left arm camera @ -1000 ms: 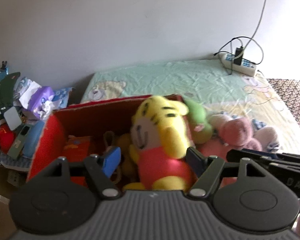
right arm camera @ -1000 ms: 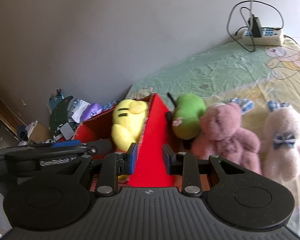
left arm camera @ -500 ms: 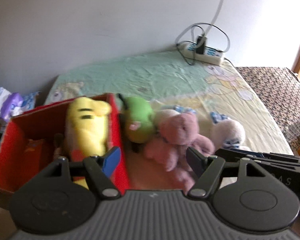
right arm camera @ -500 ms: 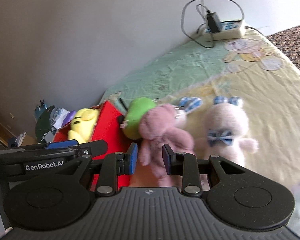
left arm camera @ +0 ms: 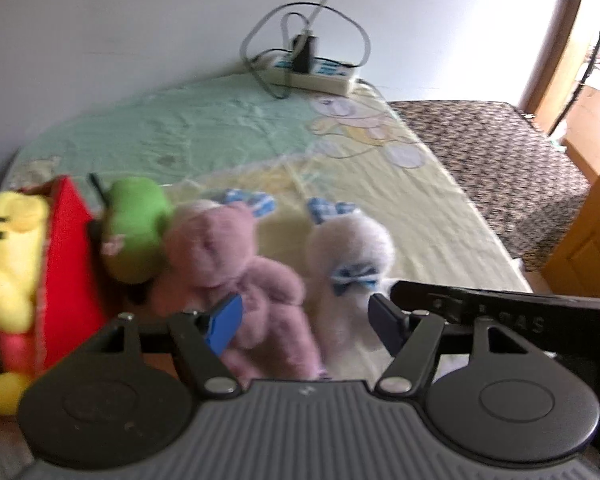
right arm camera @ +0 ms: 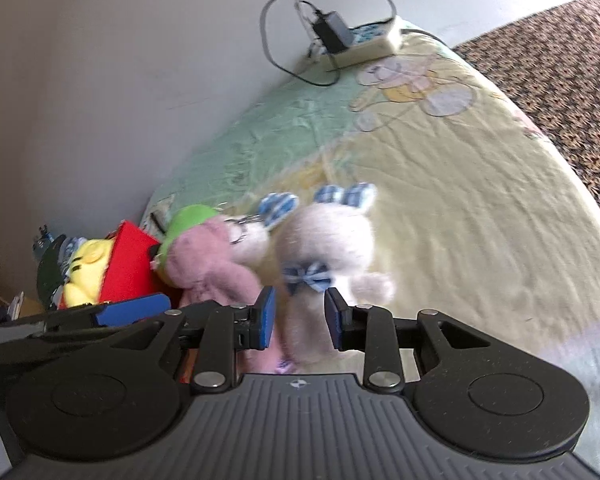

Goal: Organize objects
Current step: 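Move the right gripper to the white bunny with blue bow and grasp it, then lift the white bunny with the right gripper and carry it toward the box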

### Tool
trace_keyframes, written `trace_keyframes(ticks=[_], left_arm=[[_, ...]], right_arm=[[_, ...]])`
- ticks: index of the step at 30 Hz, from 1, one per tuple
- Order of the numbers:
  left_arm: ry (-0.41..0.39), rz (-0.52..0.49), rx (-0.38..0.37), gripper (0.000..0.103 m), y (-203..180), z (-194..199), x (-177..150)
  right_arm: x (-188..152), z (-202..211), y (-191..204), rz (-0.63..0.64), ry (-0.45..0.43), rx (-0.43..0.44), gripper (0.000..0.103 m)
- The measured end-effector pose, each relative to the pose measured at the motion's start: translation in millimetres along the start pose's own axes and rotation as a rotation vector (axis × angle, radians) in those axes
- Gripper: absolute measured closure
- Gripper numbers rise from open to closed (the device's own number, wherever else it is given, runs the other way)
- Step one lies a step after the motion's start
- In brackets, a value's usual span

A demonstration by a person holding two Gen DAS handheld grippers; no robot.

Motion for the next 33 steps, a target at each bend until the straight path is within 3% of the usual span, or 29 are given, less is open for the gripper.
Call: trace_keyframes(ticks=[11,16,22,31,33], left_arm=[[0.032,-0.028,-0.180,0.038,-25,-41,-3],[0.049,-0.055,-0.202,0.041,-29,-59,-4],[0.081,-0.028,-0.180,0.041,-13,-85,-1],[0.097,-0.032,-0.142,0.036,-6,-101,-1],[0.095,-0.042,-0.133,0.037,-7,-102,0]], right_arm=[[12,-30,-37,-0.096,0.058,0.007,0.072],[18,-44,-40,-0.140,0.081,0.058,0.066],[20,-60,-34,-0.123,0.111,0.109,0.058],[21,-78,-26,-0.125,0.141,0.175,0.057],[21,-77,-27,-0.119,0.143,0.176,0.062]])
Point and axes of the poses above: each gripper's, at about its wrist camera, not at the fingertips, and z roughly against the way its jaws point, y to its left, x to its top, the point moved 7 cm from there along -z, roughly the way its jaws point, and after that the axes turned 4 degrees about -x, right-handed, at the moved point
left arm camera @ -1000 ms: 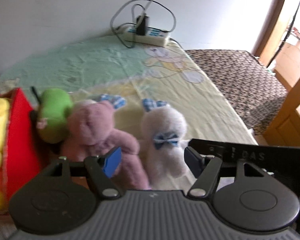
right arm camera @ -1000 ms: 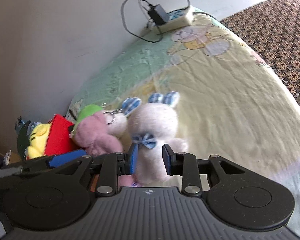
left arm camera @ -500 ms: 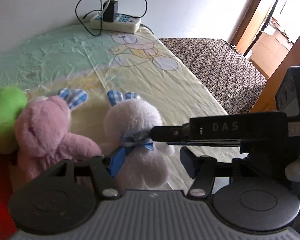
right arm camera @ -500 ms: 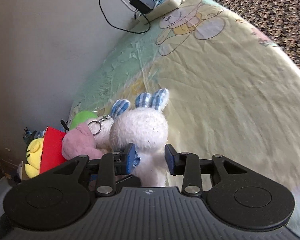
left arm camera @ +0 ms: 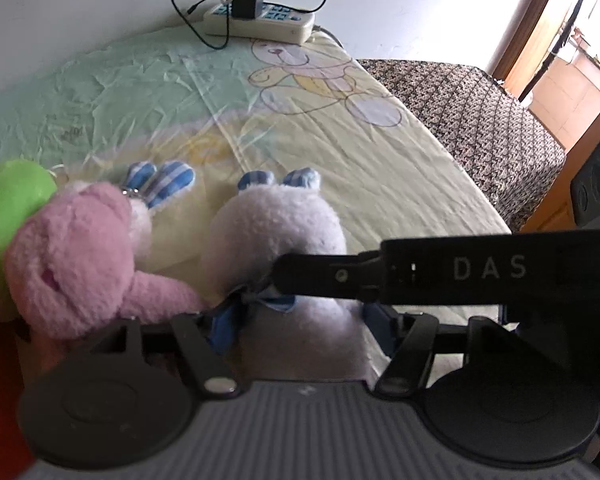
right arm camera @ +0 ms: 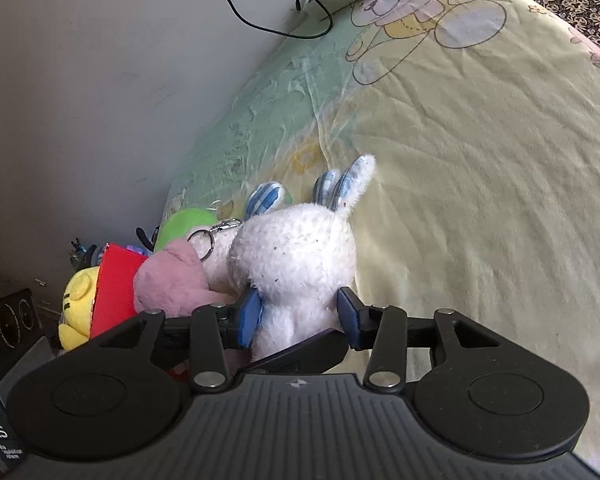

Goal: Organize objects
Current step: 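Lift the white bunny with the right gripper and carry it toward the box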

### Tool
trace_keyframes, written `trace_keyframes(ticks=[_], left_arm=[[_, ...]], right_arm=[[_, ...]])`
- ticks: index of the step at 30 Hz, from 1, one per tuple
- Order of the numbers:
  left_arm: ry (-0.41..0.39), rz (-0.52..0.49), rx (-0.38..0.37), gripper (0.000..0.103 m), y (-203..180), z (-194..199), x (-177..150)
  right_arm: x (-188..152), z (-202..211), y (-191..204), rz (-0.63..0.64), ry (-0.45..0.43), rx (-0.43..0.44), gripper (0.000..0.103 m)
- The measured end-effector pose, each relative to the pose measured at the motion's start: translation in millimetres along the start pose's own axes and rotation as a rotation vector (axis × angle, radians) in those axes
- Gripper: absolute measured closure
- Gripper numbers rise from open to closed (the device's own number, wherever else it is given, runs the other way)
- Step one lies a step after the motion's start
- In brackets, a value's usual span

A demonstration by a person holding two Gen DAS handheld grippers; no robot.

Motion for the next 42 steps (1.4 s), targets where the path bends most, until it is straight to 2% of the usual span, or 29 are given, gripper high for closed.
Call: trace_keyframes(ticks=[4,6,17,29,42], left_arm=[[-0.001,0.026,-0.031,0.039,0,6,0],[0.002,0.022,-0.031,0.041,-2,8,-2],[-0.027,-0.045,-0.055,0.042,-32,42,-20],[-0.062,-0.071,-0.056,0.043,-47,88,-60],[-0.156,-0.054,-0.002,0.043,-16,162,-98]], right_arm=[[-2,8,-1,0.004,0.009,0.001,0.070],[-3,13,0,0.009,0.015,-0.005,0.071],[-26,51,20,0.110,-0.012,-0.035,0.072],[-69,77,48,0.215,0.003,-0.038,0.073],[-108,70,112,0.319,0.050,0.049,0.074]])
Point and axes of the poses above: each gripper's, at about its wrist camera, not at the fingertips, and z roughly against the way its jaws point, y to its left, x to its top, the point moved 7 cm from there along -z, roughly the way its jaws point, and after that the axes turned 4 degrees about -x, right-handed, at the moved point
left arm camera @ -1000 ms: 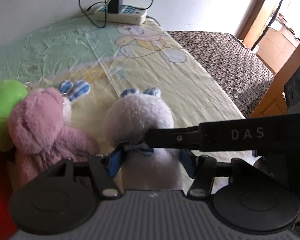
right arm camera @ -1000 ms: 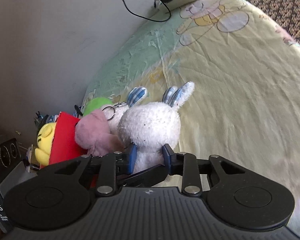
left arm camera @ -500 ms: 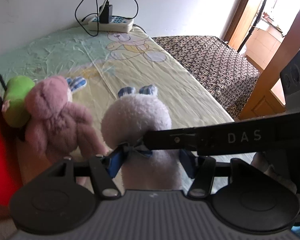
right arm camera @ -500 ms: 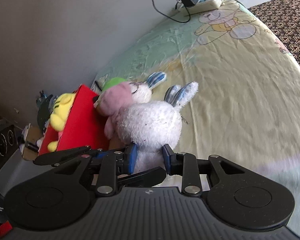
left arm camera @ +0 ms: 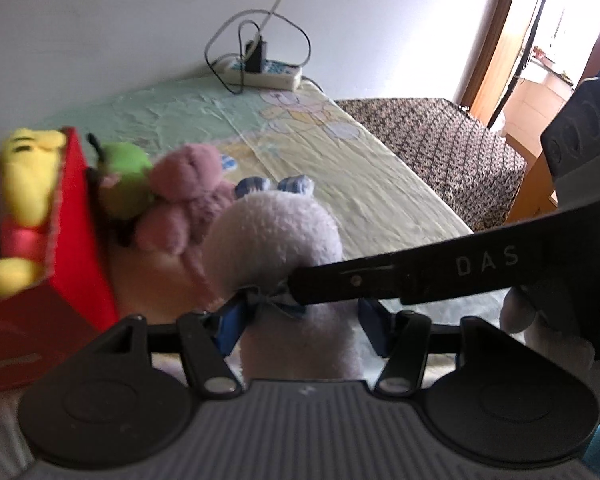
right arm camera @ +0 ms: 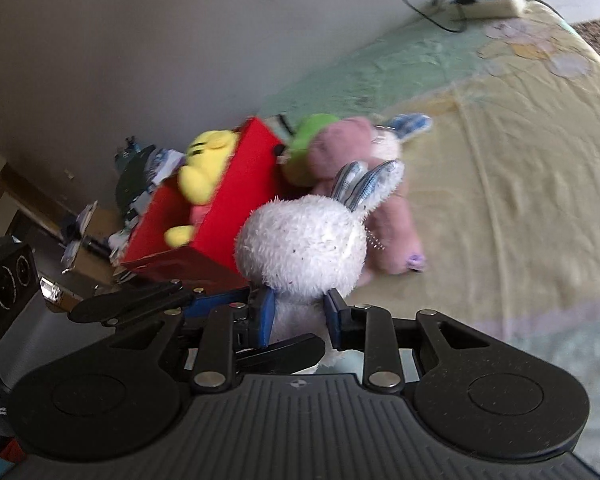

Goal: Organize objects
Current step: 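Lift the white bunny with the right gripper and carry it toward the box, then lower the white bunny into the red box beside the tiger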

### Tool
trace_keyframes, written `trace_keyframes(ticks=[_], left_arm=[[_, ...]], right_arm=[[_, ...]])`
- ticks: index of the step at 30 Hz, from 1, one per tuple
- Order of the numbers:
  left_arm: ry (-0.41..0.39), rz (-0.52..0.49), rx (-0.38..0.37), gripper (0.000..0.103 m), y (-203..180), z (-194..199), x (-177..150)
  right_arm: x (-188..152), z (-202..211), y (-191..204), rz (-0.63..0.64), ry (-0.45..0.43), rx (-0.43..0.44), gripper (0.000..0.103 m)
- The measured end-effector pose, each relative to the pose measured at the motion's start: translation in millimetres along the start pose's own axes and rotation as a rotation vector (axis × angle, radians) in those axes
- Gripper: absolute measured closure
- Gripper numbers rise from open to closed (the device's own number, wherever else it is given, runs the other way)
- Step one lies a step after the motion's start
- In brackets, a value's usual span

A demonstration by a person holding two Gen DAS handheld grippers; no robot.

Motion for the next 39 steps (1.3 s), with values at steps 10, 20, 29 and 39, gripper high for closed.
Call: trace_keyframes(ticks=[10,20,29,39], left_arm=[[-0.109,-0.029,-0.015,0.043,44,70,3],[-0.252,-0.053,-0.019,0.043,100,134,13],[-0.299,-0.047,0.039,0.043,161,163,17],[-0.283,0.006,0.165,0.043,231,172,11]], right_arm=[[5,-10,72,0.026,-0.079,0.035,0.074],[25,-32,141,0.064,-0.174,0.080,0.074],[37,-77,190,0.138,-0.200,0.115,0.074],[49,-144,219,0.138,-0.113,0.183,0.074]])
Point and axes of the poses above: each gripper's, at about its wrist camera, not at the fingertips, and z roughly against the way its jaws point, y to its left, x to its top, the point moved 7 cm from there along -z, roughly the way its jaws point, and after that the axes turned 4 degrees about -x, right-handed, at the moved point
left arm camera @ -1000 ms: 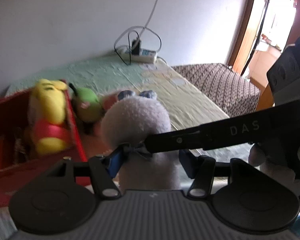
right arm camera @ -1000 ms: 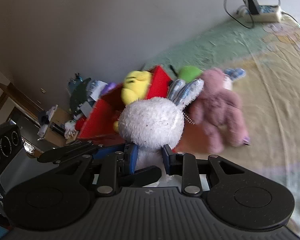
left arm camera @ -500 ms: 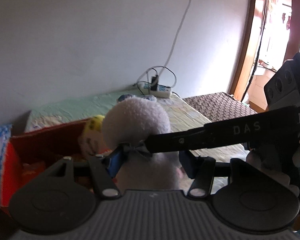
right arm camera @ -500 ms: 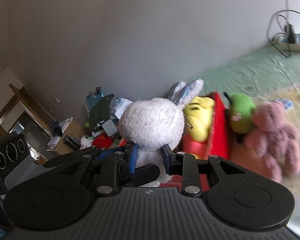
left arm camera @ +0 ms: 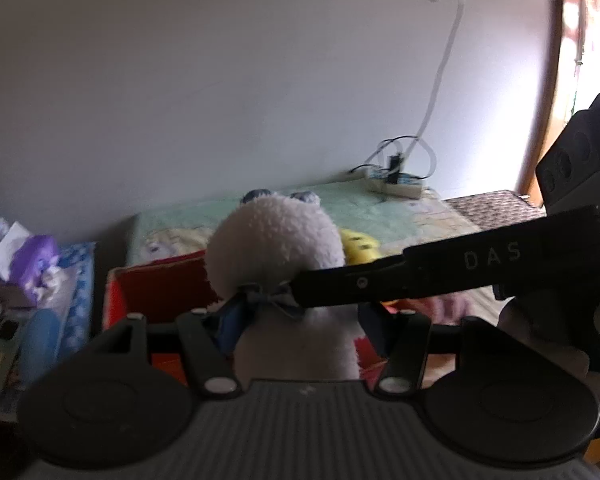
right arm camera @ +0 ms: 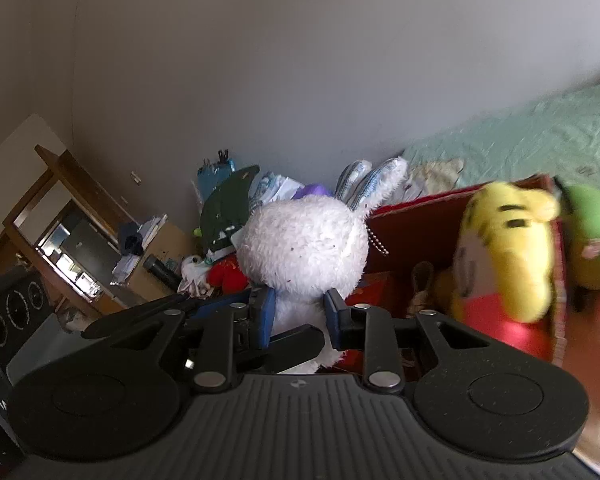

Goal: Organize objects
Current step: 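Lower the white bunny into the red box beside the tiger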

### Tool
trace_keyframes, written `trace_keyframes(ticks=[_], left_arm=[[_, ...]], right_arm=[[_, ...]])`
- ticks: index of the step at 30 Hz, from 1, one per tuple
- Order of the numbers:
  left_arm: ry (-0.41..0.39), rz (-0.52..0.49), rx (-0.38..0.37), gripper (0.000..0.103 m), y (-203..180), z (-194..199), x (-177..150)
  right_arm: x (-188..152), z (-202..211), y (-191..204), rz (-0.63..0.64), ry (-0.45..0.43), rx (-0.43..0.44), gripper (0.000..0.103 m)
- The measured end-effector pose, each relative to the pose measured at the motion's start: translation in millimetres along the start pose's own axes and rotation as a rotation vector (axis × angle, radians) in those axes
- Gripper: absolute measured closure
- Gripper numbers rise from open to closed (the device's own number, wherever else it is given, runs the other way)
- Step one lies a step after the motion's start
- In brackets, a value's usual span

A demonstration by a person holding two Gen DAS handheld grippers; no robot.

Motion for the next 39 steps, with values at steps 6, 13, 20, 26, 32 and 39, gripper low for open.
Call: trace_keyframes(ticks=[6,13,20,26,32,39], left_arm=[[0.051,0.044,0.066,0.043,38,-19,-13],[0.108,0.088,0.119,0.043,72,-44,-29],[0.177,0.112,0.150,0.043,89,-63,-47],[0.213,0.133,0.156,0.043,97,-72,-56],[0.230,0.083,0.193,0.040,91,-74,-59],[0.241,0.069,0.238,0.039,91,-66,-60]], right_arm=[[-5,-45,-3,-0.043,0.072,0.016,0.074],[-12,-85,-14,-0.107,0.141,0.030,0.075],[-19,-114,-27,-0.146,0.218,0.003,0.076],[-24,-123,-33,-0.178,0.277,-0.049,0.077],[-29,-126,-38,-0.203,0.339,-0.115,0.076],[-31,-130,-33,-0.167,0.356,-0.112,0.074]])
Point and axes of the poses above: each gripper's, at about its wrist camera, not at the fingertips, and z roughly against the way its jaws point, y to its left, x to its top, the point moved 7 cm from there along -z, roughly the way its jaws point, and after that the axes turned 4 degrees about -x, right-handed, at the moved point
